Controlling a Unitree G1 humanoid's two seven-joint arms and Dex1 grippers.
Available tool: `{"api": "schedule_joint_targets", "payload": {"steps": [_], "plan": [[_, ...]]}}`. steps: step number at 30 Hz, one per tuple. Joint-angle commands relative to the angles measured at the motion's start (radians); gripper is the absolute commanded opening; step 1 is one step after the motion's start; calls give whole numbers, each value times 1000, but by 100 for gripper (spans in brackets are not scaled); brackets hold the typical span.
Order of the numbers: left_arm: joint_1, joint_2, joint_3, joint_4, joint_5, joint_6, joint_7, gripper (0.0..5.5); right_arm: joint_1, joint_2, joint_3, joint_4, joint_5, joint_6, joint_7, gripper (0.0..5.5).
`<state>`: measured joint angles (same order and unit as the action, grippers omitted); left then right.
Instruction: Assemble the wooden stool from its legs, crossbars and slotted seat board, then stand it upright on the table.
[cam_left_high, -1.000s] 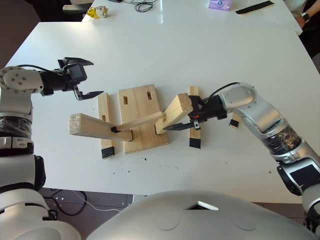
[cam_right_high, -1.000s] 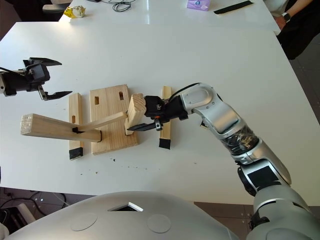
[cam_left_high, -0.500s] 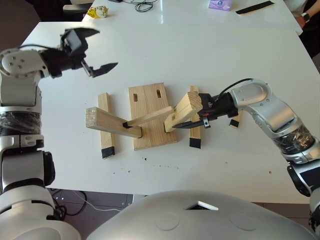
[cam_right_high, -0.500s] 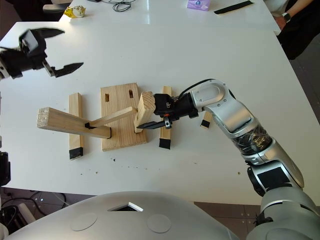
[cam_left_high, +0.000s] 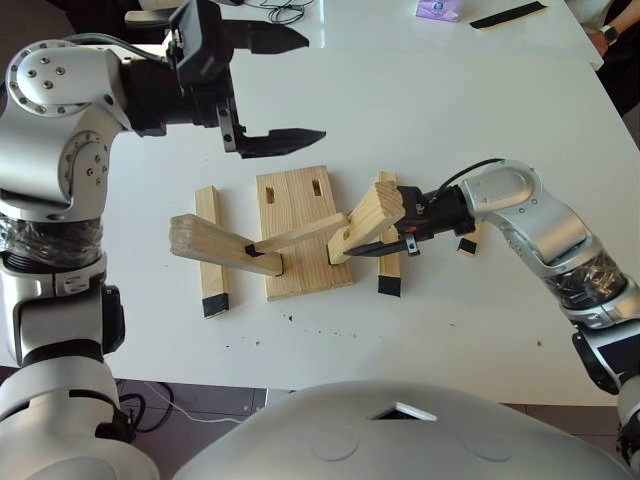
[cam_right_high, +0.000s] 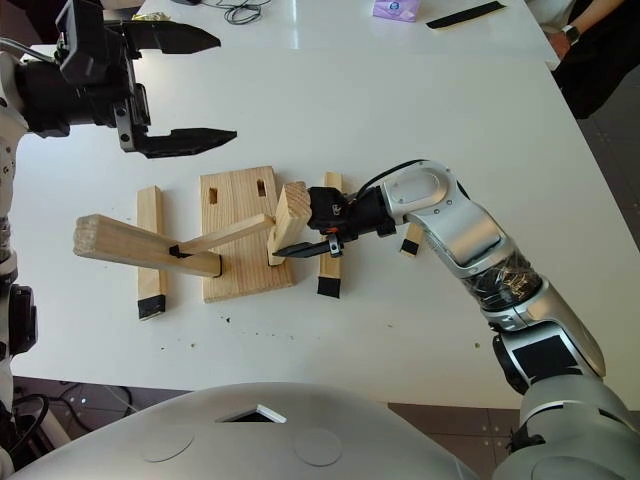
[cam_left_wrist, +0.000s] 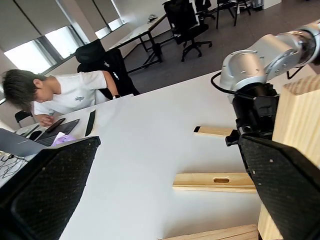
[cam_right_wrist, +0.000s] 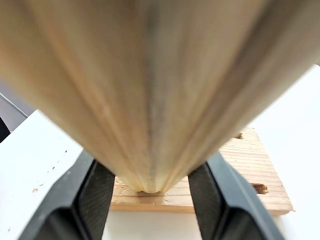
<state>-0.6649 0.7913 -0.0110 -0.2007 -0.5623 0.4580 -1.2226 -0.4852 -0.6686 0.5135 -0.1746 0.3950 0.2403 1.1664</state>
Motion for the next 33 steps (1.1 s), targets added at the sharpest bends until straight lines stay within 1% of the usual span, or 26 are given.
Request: {"api": "schedule_joint_targets", "payload": {"steps": [1,10,33], "plan": [[48,51,-58,-45,40,-25,-74,517,88,-67,63,134,-167,86,-30,204],[93,44,-119,-38,112,-81,-103,517,86,-62,57,156,-174,77,-31,204],[110,32,-159,-62,125,-81,-99,517,59,-51,64,162,-176,82,-27,204]]}}
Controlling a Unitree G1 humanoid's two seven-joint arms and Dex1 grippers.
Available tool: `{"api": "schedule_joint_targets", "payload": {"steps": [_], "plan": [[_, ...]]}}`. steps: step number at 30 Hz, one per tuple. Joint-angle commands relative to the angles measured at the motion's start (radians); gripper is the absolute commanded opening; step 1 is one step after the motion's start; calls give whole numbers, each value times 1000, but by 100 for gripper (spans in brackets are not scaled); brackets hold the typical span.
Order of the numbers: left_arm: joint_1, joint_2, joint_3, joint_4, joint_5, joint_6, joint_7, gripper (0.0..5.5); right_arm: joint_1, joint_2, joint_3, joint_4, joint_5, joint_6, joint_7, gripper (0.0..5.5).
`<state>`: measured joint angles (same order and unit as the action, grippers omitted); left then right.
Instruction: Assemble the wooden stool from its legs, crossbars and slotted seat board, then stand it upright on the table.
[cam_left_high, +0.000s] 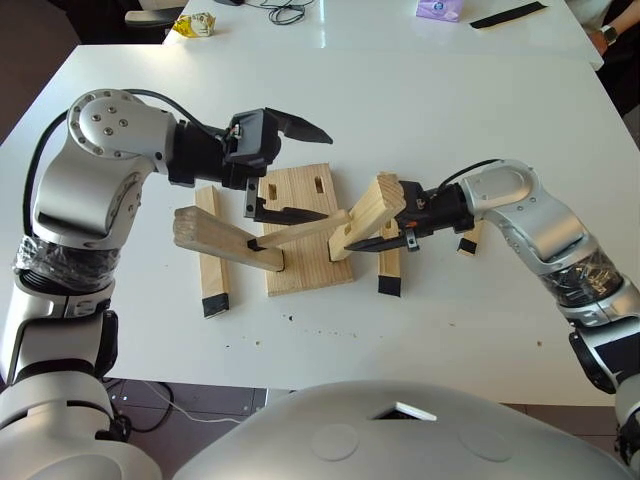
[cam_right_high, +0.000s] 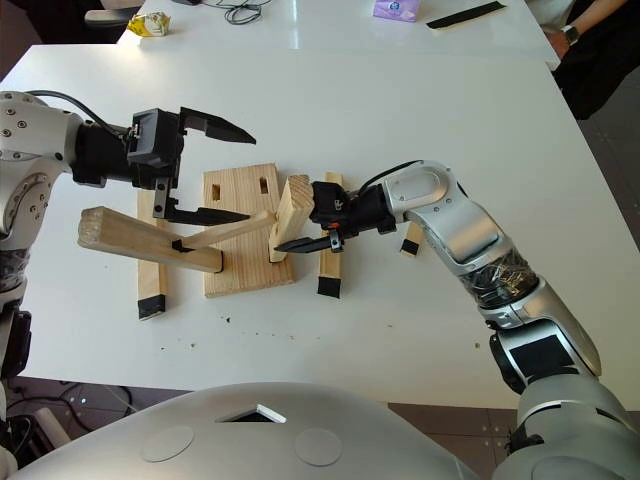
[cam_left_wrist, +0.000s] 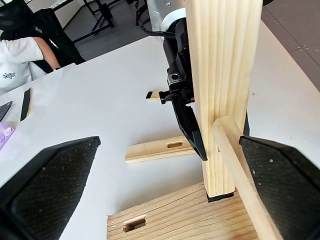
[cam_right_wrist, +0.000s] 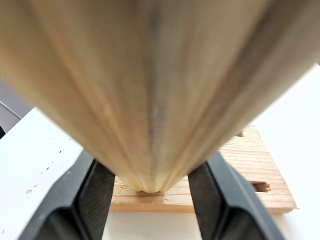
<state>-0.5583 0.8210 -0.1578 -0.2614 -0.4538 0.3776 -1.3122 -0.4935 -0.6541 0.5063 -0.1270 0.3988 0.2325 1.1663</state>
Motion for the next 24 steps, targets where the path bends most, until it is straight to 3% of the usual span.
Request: {"api": "schedule_joint_targets", "payload": {"steps": [1,24], "plan": [[2,1,-13,1,17,-1,-7,517,68,-65,72,114,-180,89,-27,204],[77,-11,-61,67,73,-41,6,517,69,-73,77,101,-179,91,-17,204]]}}
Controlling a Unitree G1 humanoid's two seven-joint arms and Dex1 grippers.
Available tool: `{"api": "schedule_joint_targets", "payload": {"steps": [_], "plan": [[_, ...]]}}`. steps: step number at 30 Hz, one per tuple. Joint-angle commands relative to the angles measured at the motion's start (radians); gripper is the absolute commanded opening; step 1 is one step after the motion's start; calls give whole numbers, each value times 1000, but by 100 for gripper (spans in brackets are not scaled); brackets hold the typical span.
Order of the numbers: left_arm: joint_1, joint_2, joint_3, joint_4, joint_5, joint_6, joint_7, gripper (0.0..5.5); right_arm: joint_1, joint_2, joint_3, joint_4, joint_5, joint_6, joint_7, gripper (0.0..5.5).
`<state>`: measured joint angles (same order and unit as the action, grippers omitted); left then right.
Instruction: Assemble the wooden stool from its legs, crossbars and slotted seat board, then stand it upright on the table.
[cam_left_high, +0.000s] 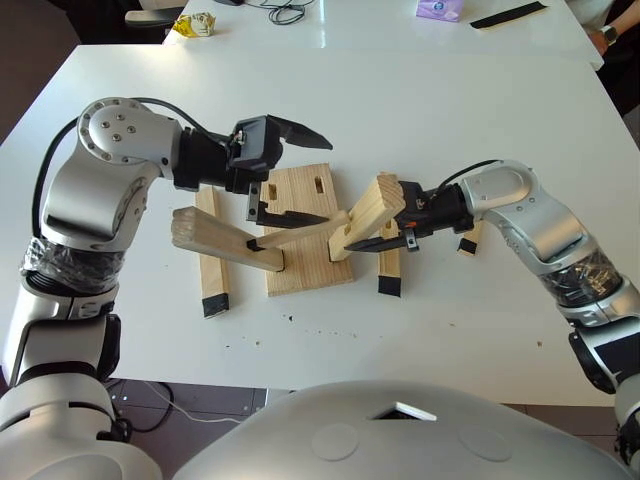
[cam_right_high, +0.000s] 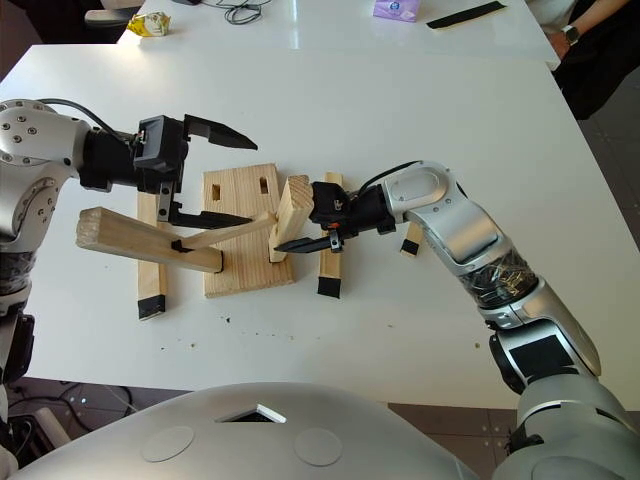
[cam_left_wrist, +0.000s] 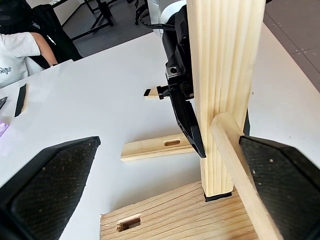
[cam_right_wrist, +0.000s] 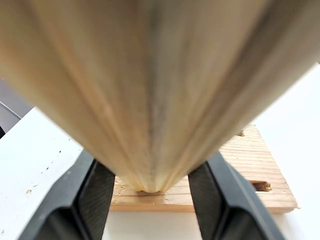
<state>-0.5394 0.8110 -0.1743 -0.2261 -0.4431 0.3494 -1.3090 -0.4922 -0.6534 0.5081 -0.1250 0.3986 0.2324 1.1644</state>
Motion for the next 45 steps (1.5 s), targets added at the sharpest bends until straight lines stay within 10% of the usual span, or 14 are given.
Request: {"api": "schedule_joint_targets", "payload": {"steps": [1,45], "plan": [[69,1,-48,32,64,-17,3,517,67,-74,76,98,-178,91,-15,204],[-120,-71,53,102,-81,170,77,517,-2,-33,94,233,-185,60,30,204]]}}
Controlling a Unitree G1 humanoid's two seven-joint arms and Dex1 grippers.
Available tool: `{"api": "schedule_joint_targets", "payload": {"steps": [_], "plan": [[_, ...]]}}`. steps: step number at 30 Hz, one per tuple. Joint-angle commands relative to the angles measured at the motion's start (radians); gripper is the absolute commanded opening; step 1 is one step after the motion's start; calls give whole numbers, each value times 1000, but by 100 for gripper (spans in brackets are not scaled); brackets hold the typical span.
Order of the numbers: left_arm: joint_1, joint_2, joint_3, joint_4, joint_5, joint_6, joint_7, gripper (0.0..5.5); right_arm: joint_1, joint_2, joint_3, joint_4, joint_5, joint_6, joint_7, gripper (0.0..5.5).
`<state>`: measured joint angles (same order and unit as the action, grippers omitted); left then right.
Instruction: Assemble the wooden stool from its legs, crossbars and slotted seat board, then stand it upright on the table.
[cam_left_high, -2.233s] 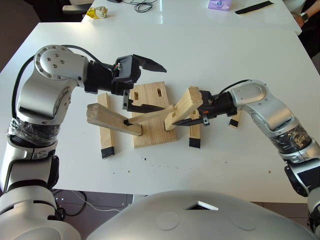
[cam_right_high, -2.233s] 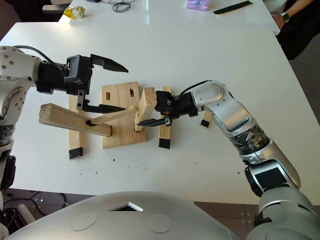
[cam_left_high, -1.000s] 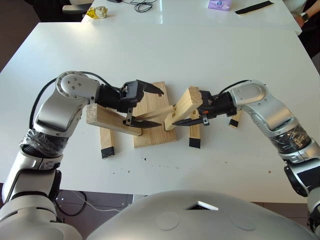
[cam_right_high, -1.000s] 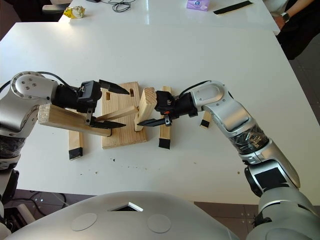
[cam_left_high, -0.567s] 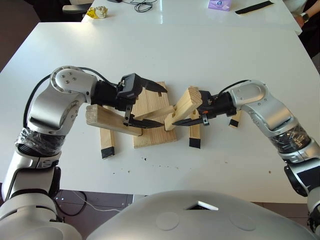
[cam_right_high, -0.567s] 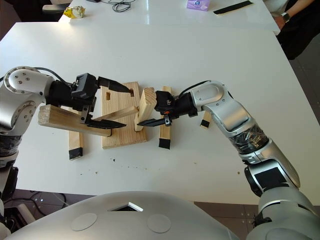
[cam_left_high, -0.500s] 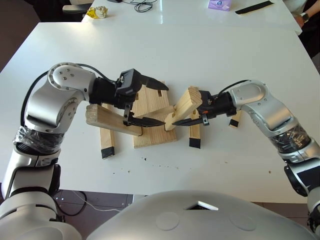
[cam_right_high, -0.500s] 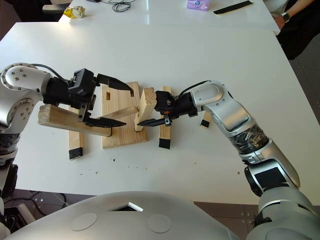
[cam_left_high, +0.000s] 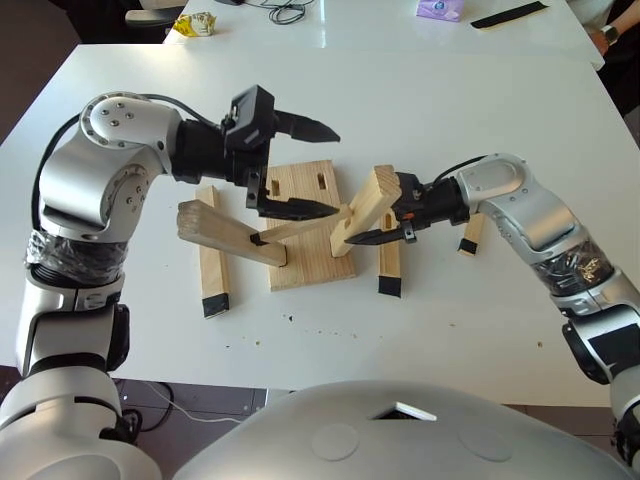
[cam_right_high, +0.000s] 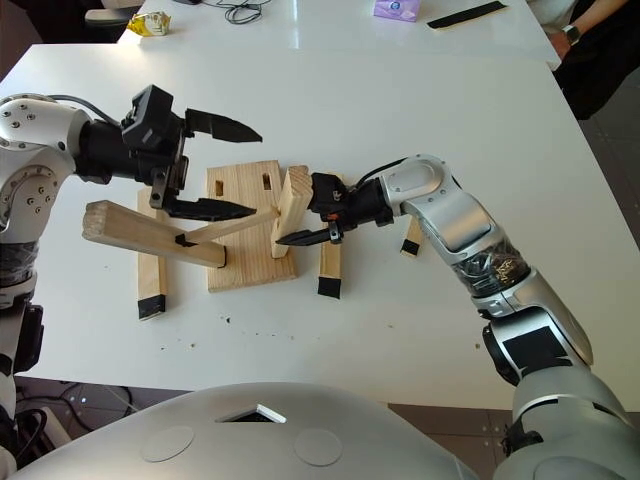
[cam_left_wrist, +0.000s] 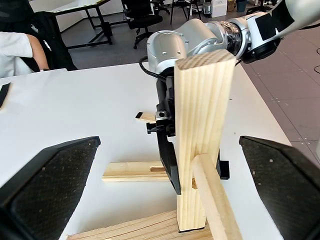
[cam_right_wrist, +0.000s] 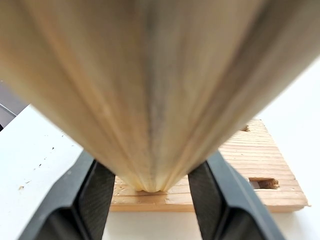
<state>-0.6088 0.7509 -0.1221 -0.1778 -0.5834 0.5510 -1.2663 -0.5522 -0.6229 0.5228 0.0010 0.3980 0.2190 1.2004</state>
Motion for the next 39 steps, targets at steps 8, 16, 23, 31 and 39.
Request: {"api": "schedule_joint_targets", "payload": {"steps": [8,16,23,31,39], "plan": [[-9,2,-32,37,110,-96,-23,517,77,-78,74,77,-177,82,-8,204],[-13,1,-31,37,106,-90,-37,517,80,-82,72,74,-176,84,-7,204],[9,4,-37,24,106,-92,-48,517,81,-79,72,74,-176,85,-9,204],[41,4,-57,13,129,-110,-52,517,80,-79,74,70,-176,88,-8,204],[51,-1,-68,30,154,-126,-45,517,80,-80,78,69,-180,85,-5,204]]}}
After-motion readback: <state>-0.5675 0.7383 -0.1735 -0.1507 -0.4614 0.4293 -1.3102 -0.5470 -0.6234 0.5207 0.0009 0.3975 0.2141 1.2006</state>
